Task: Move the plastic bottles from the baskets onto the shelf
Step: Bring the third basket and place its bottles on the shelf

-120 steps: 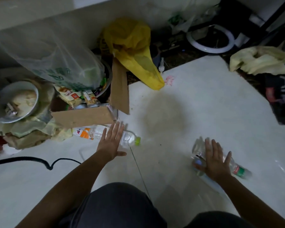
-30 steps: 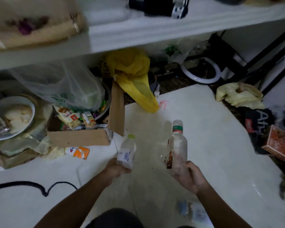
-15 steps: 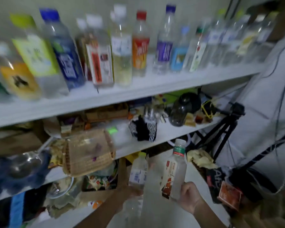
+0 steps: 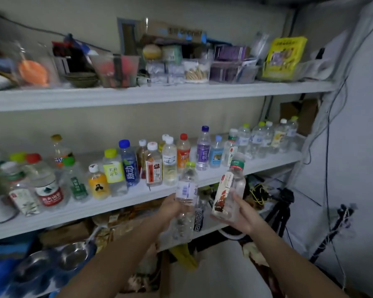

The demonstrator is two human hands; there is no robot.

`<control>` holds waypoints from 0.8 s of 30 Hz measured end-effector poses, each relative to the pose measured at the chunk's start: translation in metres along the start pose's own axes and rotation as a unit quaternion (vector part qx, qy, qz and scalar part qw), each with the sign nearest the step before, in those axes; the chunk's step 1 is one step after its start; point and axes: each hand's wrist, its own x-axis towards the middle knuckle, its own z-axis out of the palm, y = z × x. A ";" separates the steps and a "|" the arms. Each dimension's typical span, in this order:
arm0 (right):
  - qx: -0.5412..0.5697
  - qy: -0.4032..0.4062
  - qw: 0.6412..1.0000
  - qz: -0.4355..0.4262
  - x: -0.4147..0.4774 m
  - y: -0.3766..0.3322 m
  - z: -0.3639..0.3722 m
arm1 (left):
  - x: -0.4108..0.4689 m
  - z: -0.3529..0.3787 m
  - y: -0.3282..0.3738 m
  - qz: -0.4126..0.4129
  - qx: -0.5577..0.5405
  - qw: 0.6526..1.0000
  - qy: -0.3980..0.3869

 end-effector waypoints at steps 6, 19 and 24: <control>-0.027 0.027 0.999 -0.015 -0.001 -0.014 -0.007 | -0.012 0.015 0.011 0.017 -0.058 0.998 0.021; -0.036 0.084 0.996 0.011 0.032 -0.023 -0.025 | 0.018 0.029 0.014 0.041 -0.123 0.988 0.083; 0.027 0.092 0.995 0.020 0.067 -0.028 -0.024 | 0.056 0.024 0.026 0.066 -0.118 0.989 0.067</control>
